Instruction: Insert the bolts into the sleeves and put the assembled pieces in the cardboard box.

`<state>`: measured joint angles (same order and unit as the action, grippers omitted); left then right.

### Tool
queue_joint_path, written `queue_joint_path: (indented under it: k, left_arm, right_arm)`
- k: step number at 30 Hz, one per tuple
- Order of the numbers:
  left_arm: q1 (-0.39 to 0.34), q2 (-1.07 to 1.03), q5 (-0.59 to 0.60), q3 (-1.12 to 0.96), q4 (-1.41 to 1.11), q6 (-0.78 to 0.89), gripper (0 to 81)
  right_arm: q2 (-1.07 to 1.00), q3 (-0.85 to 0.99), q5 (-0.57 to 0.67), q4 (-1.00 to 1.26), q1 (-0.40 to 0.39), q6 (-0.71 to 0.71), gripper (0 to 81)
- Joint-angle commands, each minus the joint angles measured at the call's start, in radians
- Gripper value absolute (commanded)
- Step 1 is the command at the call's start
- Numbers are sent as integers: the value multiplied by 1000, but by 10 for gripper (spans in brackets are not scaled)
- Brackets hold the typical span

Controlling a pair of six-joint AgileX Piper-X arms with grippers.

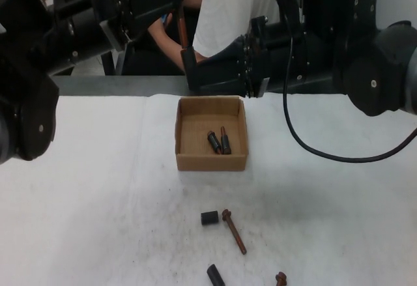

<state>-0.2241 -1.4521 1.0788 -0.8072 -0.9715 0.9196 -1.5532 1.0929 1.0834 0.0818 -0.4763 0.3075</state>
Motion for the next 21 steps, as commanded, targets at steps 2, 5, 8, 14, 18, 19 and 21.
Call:
queue_joint_path:
  k: [2,5,8,14,18,19,21]
  left_arm:
    - [-2,17,25,-11,-3,5,3]
    - [-2,17,25,-11,-3,5,3]
    - [-2,17,21,-11,-3,1,3]
    - [-2,17,14,-11,-1,1,3]
    - [-2,17,14,-8,30,-16,3]
    - [-2,17,14,-6,39,-22,3]
    - [-4,17,14,2,41,-22,3]
  right_arm:
    - [13,5,-8,33,0,13,8]
    - [13,5,-8,91,0,56,8]
    - [13,5,-8,149,0,99,8]
    - [13,5,15,169,0,126,8]
    - [13,5,18,169,0,127,8]
    - [13,5,18,169,0,127,8]
    - [13,5,18,169,0,127,8]
